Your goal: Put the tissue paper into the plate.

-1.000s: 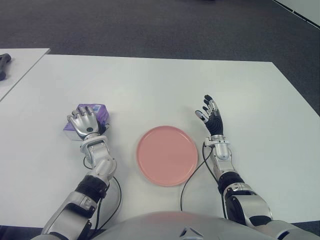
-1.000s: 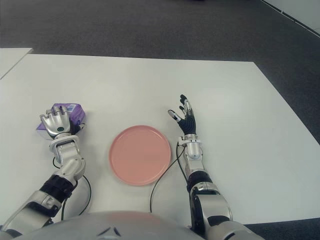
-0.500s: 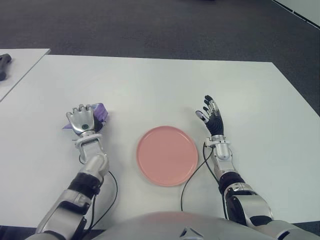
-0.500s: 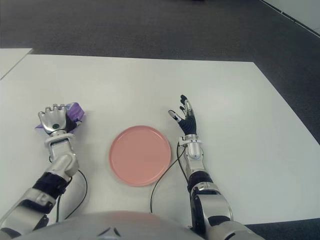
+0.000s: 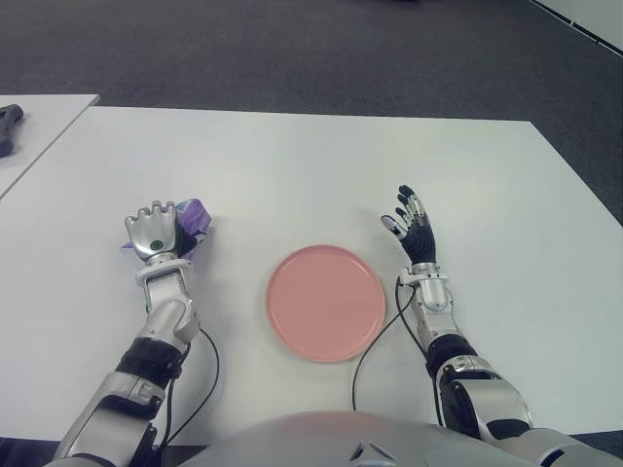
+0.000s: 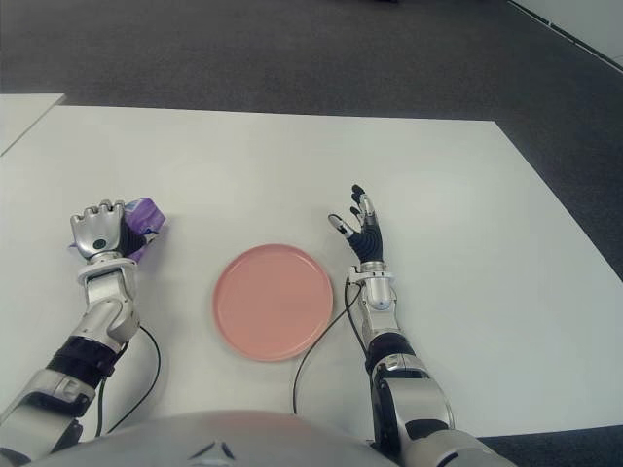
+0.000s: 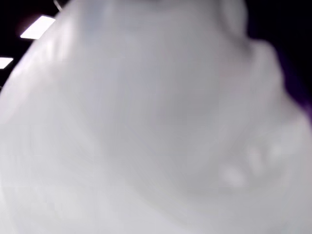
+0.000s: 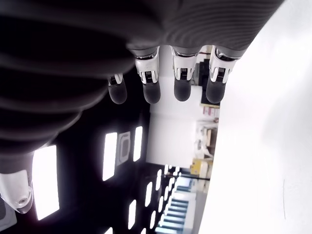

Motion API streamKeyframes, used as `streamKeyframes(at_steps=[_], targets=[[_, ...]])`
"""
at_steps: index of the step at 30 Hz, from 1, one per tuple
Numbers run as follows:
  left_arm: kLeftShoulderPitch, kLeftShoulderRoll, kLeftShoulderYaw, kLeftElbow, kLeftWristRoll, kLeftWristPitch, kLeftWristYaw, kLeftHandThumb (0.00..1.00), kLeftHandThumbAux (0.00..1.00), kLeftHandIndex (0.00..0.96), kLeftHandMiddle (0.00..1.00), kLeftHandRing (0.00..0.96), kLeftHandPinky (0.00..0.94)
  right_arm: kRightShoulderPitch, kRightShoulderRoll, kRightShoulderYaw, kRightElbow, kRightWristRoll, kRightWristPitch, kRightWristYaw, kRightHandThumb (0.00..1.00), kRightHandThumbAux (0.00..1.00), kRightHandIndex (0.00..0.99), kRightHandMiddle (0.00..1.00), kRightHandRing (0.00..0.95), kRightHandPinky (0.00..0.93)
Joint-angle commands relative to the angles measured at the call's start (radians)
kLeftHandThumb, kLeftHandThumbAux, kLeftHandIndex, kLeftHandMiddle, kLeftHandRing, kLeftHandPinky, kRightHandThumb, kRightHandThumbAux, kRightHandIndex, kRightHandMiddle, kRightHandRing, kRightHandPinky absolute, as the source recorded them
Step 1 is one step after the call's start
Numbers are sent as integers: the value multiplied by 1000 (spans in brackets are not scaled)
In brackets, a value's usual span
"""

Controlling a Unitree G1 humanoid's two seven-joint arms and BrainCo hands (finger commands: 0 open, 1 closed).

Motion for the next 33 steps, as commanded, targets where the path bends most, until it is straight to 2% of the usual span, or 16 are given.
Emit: streamKeyframes(at_steps=[1,4,12,14,17,21,23,28,33], targets=[[64,-21,-14,88,-125,-112,-26,853,665,455,459,793,844,379,-33,40,-783,218,446,82,0,673,3,0,0,1],[61,-9,-10,101,-136,-142,-11,854,665,455,457,798,845,397,-34,38,-838,226,495,84,0,724,5,0,0,0],[57,6,1,120,-136,-199,49,856,665,456,457,805,848,424,-34,27,-926,235,594,89,0,741,6,0,0,0],[58,15,5,119,-135,-224,96,857,664,456,462,809,851,430,-35,24,-947,238,620,90,0,741,6,0,0,0],[68,36,12,50,-123,-241,136,860,661,467,468,812,849,438,-33,18,-980,241,662,92,0,742,6,0,0,0],[96,42,6,-127,-69,-219,174,855,665,424,513,827,845,514,-67,-13,-1078,301,706,143,0,755,4,0,0,0],[98,40,6,-151,-62,-224,197,854,666,412,526,833,847,519,-67,-19,-1099,306,735,147,0,758,3,0,0,0],[60,37,10,-155,-65,-309,339,854,667,403,545,846,854,525,-63,-31,-1131,311,780,156,0,761,3,0,0,0],[19,31,17,-177,-82,-374,395,854,666,403,552,860,864,526,-56,-40,-1141,307,798,163,0,762,3,0,0,0]])
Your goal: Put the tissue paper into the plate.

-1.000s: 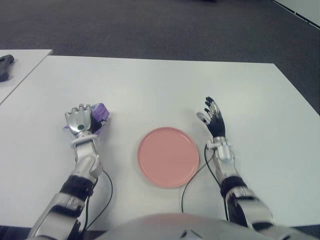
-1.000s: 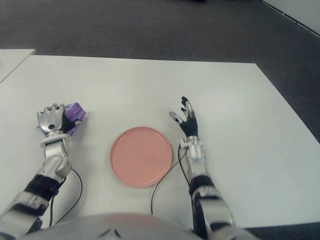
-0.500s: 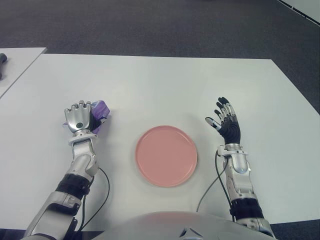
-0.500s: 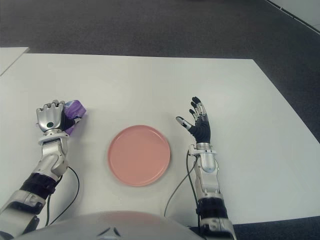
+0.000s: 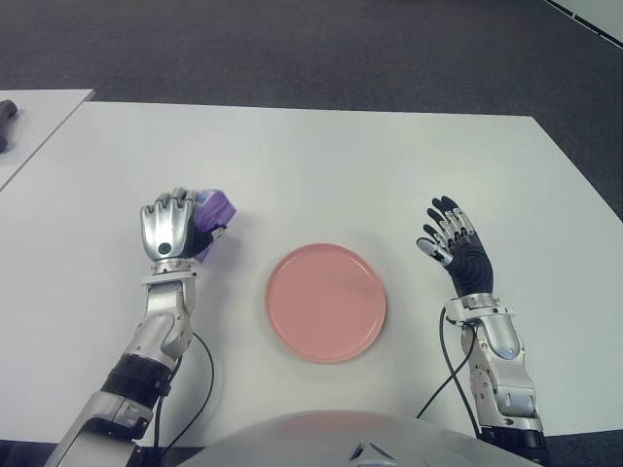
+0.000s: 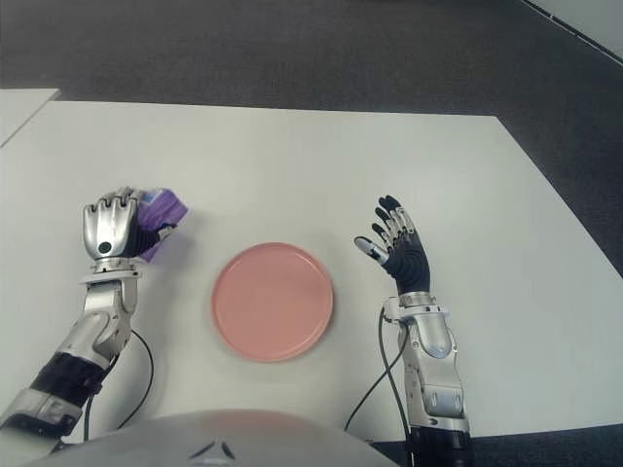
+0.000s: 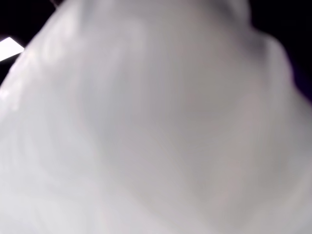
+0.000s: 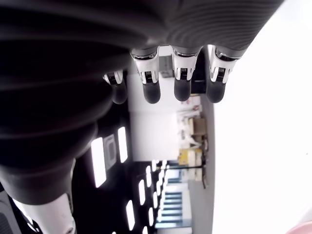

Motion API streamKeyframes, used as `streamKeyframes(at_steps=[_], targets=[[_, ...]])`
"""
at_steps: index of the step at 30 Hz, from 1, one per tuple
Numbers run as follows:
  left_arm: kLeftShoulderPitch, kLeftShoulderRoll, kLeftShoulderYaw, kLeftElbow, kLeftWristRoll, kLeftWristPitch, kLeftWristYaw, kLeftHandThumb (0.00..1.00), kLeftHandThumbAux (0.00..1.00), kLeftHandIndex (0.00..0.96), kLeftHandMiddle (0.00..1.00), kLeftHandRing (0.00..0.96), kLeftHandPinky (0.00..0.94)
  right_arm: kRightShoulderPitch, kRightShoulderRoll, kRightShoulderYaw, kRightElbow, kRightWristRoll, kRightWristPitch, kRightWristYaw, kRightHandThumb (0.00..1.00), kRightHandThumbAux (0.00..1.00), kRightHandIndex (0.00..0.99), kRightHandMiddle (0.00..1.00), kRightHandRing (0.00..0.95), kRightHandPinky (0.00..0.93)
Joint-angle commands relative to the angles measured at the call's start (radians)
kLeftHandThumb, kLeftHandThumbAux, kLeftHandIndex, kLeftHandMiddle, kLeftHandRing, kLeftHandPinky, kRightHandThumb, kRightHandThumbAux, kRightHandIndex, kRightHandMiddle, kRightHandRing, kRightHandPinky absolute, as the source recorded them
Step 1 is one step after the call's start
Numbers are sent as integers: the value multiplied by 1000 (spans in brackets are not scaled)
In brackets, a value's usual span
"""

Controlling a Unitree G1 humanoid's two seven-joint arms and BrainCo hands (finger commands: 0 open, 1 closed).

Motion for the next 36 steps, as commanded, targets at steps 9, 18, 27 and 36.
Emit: streamKeyframes(at_steps=[9,18,27,36], targets=[[-71,28,33,-218,-49,-187,36,854,667,403,551,867,867,9,19,-12,-14,2,41,15,0,762,3,0,0,0],[-82,-8,-19,-361,6,-224,-20,854,666,403,549,881,878,13,26,-13,-21,-3,44,17,0,762,3,0,0,0],[-54,-20,-64,-423,-64,-343,-115,854,667,401,544,867,865,15,30,-14,-27,-6,49,19,0,762,3,0,0,0],[-38,-48,-109,-456,-138,-476,-219,855,665,404,543,855,853,14,34,-13,-29,-10,51,18,0,762,3,0,0,0]])
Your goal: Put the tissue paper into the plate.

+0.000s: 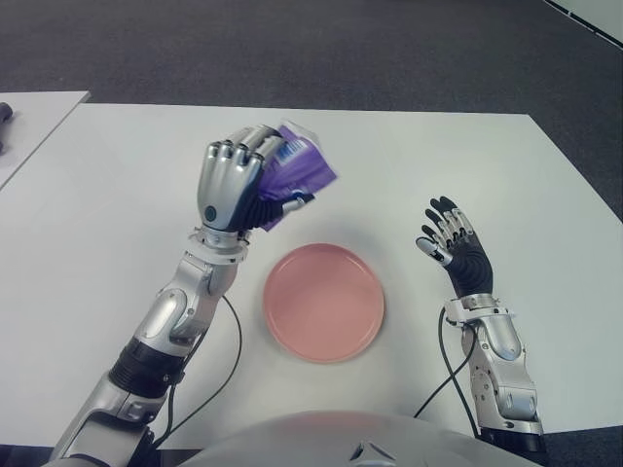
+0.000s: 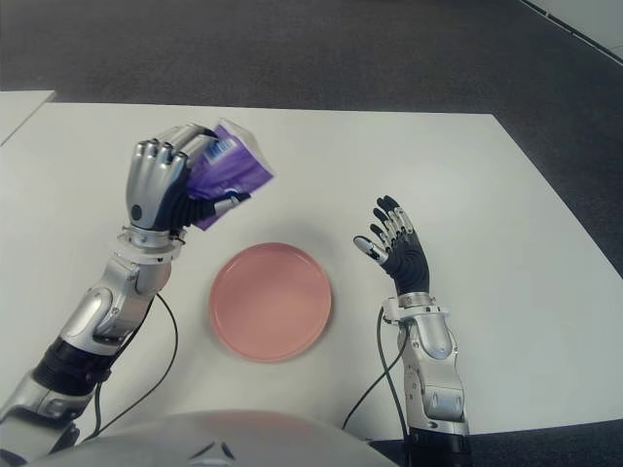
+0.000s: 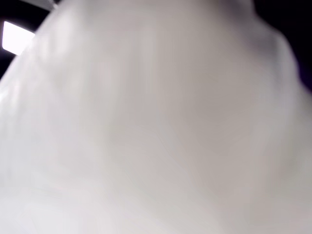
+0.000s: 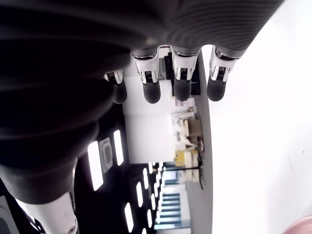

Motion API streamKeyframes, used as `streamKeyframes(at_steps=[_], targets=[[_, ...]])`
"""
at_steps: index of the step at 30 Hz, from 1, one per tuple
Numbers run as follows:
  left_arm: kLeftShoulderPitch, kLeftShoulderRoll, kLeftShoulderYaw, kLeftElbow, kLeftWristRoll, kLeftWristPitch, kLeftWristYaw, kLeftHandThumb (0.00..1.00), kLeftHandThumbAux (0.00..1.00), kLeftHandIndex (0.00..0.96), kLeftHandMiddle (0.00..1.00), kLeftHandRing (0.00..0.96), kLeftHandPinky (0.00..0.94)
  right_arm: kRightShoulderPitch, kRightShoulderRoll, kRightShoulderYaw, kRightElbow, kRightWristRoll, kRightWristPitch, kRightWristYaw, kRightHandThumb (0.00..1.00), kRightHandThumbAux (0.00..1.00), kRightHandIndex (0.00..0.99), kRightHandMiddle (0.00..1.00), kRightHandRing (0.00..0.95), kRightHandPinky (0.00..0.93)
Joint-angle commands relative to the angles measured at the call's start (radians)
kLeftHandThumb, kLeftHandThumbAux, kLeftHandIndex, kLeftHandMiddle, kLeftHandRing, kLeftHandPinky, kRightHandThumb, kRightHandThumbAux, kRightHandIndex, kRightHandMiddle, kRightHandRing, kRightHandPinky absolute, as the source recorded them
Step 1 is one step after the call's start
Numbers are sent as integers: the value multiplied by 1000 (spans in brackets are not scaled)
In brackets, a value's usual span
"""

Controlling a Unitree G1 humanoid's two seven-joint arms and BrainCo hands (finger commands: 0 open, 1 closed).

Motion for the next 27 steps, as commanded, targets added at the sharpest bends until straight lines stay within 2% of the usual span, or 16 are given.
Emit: streamKeyframes(at_steps=[1,6,12,16,20,24,27], targets=[[23,-29,-53,-5,-21,-62,-49,855,665,404,543,854,853,9,9,-3,-3,-4,20,1,0,762,3,0,0,0],[54,-62,-153,63,4,-148,-40,855,665,403,540,846,840,7,12,-2,-3,-7,21,1,0,762,3,0,0,0],[49,-34,-194,142,11,-266,-36,854,665,402,541,840,828,3,15,1,-2,-12,23,-1,0,762,3,0,0,0],[1,23,-205,219,-3,-356,-98,853,666,401,540,838,824,0,18,4,0,-16,24,-3,0,762,3,0,0,0],[-74,82,-257,410,20,-459,-169,852,666,401,539,836,818,-1,21,6,0,-19,24,-4,0,762,3,0,0,0],[-93,97,-277,461,-27,-487,-276,853,666,402,541,831,809,-2,24,8,1,-22,23,-5,0,762,3,0,0,0],[-88,99,-293,489,-49,-483,-359,853,666,403,542,830,809,-2,26,9,2,-24,23,-6,0,762,3,0,0,0]])
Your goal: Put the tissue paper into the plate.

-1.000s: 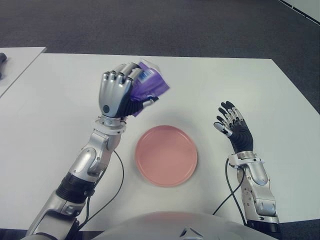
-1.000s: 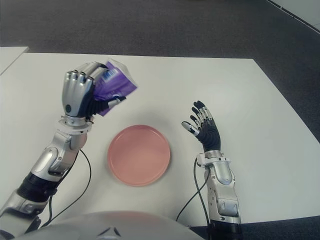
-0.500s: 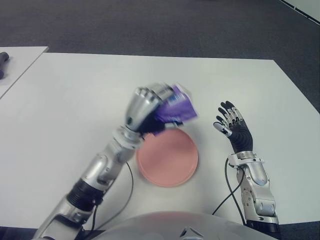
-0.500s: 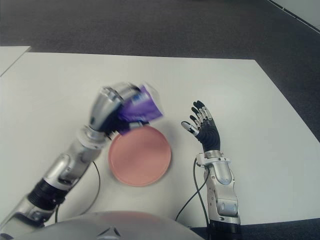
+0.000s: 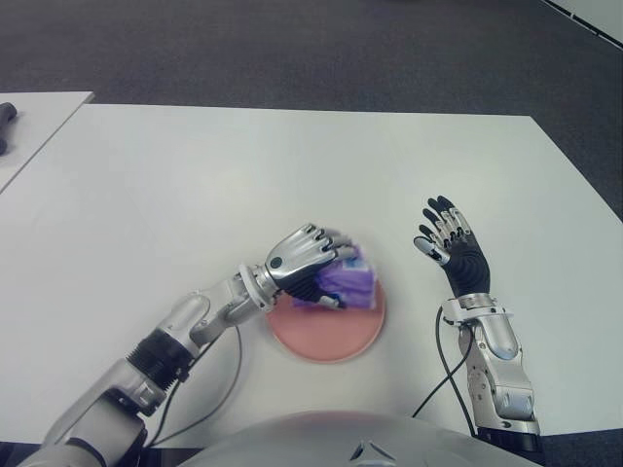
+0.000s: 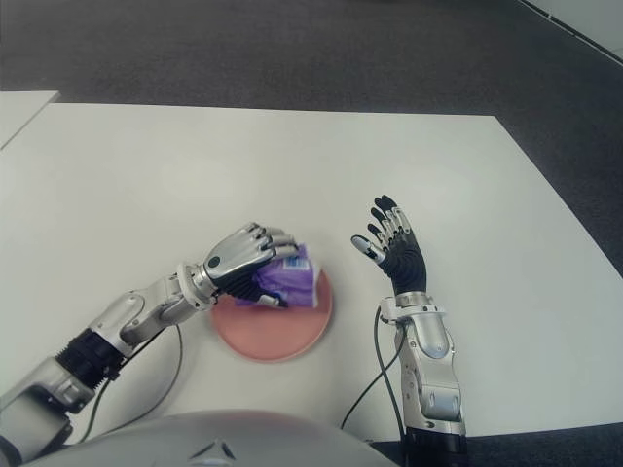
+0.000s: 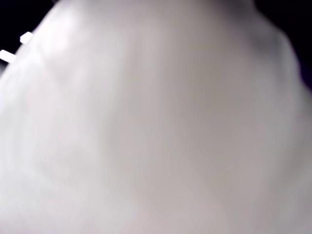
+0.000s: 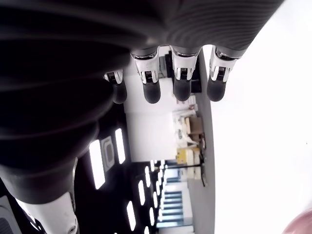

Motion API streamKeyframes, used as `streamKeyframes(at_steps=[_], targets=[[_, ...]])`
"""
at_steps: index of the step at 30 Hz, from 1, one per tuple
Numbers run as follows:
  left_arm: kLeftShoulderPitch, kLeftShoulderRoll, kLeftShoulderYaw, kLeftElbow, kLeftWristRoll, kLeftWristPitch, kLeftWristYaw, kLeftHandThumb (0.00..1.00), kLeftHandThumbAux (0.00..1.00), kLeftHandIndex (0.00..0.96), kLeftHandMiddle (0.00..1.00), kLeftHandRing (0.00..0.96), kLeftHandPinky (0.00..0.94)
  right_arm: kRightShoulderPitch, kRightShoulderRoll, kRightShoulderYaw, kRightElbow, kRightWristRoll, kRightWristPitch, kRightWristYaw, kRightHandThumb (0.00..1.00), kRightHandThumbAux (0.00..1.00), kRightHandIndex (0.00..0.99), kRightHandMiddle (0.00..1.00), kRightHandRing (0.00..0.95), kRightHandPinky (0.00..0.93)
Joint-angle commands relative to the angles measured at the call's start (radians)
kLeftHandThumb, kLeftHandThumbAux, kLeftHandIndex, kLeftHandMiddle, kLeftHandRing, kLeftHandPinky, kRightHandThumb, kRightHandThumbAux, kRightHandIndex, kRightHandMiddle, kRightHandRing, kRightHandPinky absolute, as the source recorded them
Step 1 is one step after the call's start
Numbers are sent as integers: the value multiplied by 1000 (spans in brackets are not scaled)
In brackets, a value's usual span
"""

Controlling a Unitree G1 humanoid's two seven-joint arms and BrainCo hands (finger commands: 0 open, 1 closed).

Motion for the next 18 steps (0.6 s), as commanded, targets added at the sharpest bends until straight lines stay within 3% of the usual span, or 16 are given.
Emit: streamKeyframes(at_steps=[1,12,18], targets=[[-4,7,-33,58,-30,-5,-130,853,666,403,543,829,809,1,10,2,6,-11,17,-4,0,762,3,0,0,0],[-16,6,-70,72,-30,74,-333,853,666,403,542,825,801,4,14,0,3,-15,17,-1,0,762,3,0,0,0],[-49,30,-97,60,35,92,-401,852,667,400,540,820,806,7,13,-2,1,-13,17,0,0,762,3,0,0,0]])
